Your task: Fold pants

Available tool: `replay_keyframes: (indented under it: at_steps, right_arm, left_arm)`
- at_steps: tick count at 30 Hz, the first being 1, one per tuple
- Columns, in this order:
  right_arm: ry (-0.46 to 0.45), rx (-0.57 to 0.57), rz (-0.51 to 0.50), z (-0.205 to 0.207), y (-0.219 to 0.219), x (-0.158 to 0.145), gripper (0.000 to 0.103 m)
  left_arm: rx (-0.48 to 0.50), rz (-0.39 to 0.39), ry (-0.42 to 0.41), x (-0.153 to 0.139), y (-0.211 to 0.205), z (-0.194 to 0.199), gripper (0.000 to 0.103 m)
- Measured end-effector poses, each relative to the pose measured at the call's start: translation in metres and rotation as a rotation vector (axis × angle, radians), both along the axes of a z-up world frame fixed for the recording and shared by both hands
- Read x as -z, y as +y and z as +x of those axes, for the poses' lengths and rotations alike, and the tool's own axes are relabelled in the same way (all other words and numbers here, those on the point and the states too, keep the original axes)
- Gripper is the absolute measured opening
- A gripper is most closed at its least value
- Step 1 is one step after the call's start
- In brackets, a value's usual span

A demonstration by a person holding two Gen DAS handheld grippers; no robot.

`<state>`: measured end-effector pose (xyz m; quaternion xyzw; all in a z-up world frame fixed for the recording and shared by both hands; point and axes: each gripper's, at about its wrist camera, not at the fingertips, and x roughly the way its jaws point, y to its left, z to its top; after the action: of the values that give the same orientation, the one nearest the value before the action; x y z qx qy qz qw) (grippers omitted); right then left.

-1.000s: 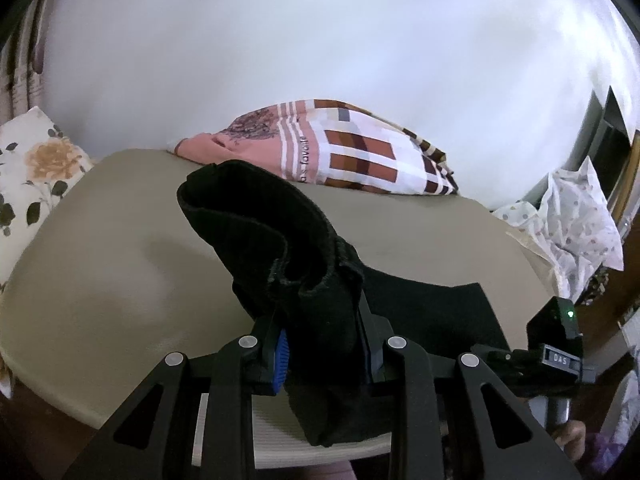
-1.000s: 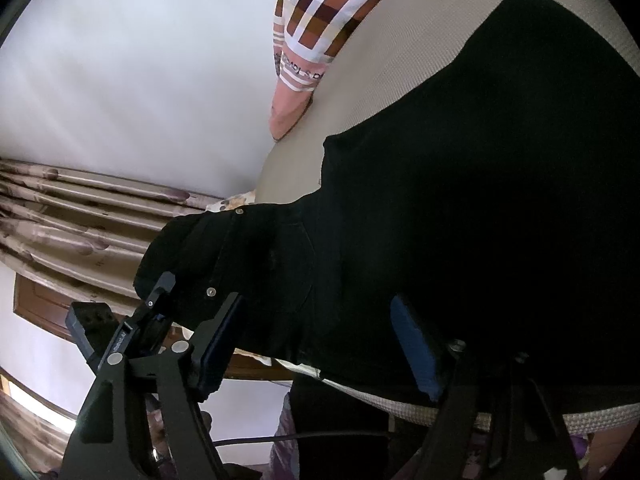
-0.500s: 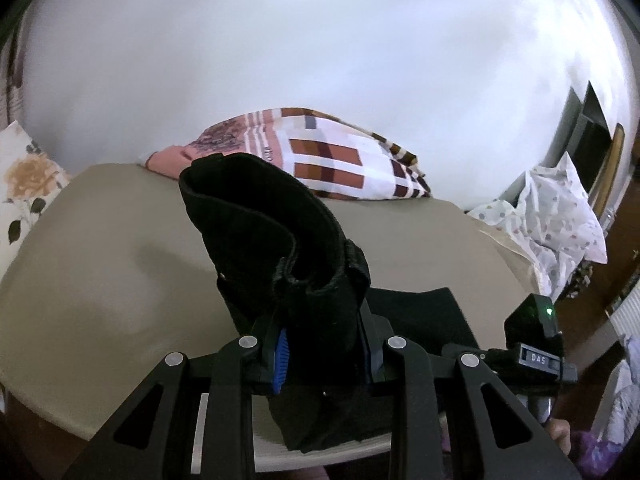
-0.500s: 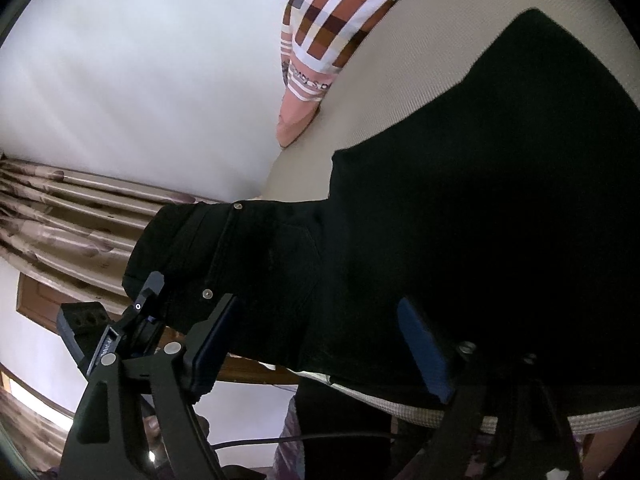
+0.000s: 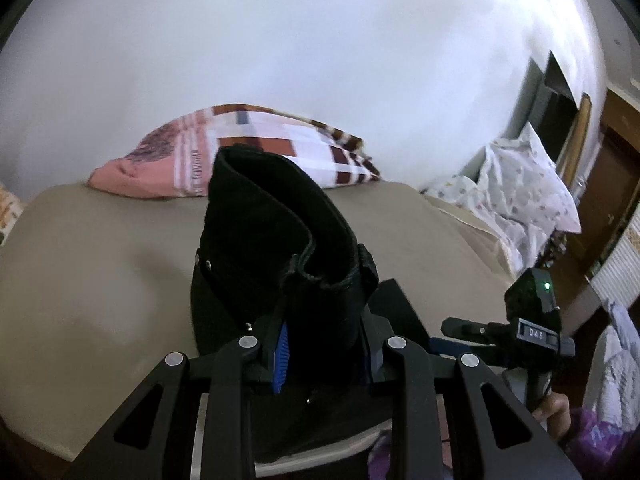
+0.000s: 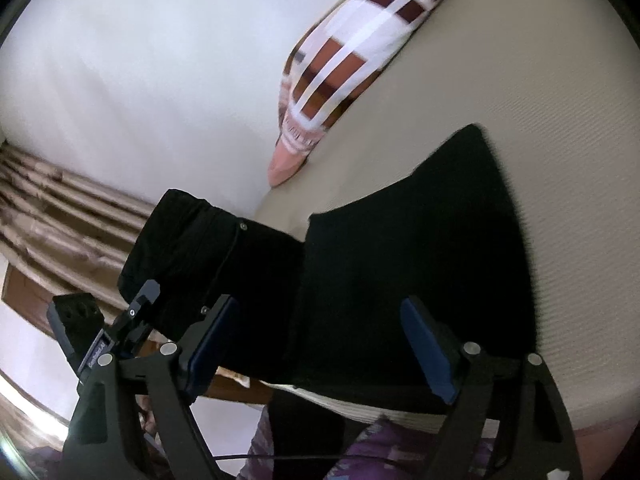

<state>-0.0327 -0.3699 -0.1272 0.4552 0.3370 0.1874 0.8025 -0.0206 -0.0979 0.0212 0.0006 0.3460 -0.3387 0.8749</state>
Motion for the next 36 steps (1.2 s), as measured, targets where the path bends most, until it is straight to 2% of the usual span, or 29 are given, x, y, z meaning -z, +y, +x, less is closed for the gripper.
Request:
replay_keyframes:
  at_steps: [8, 16, 27, 36]
  right_arm:
    - [0.008, 0.080, 0.139, -0.017, -0.038, 0.022, 0.084]
    - [-0.033, 0.169, 0.229, -0.035, -0.074, 0.029, 0.087]
    - [-0.018, 0.210, 0.311, -0.043, -0.085, 0.054, 0.087]
    - [-0.019, 0.247, 0.362, -0.055, -0.095, 0.065, 0.088]
  left_arm:
    - [0.123, 0.048, 0.033, 0.016, -0.066, -0.010, 0.028]
    - [0.198, 0.101, 0.125, 0.056, -0.120, -0.014, 0.028]
    - [0.261, 0.144, 0.155, 0.078, -0.164, -0.020, 0.028]
    - [0.321, 0.224, 0.143, 0.105, -0.190, -0.030, 0.029]
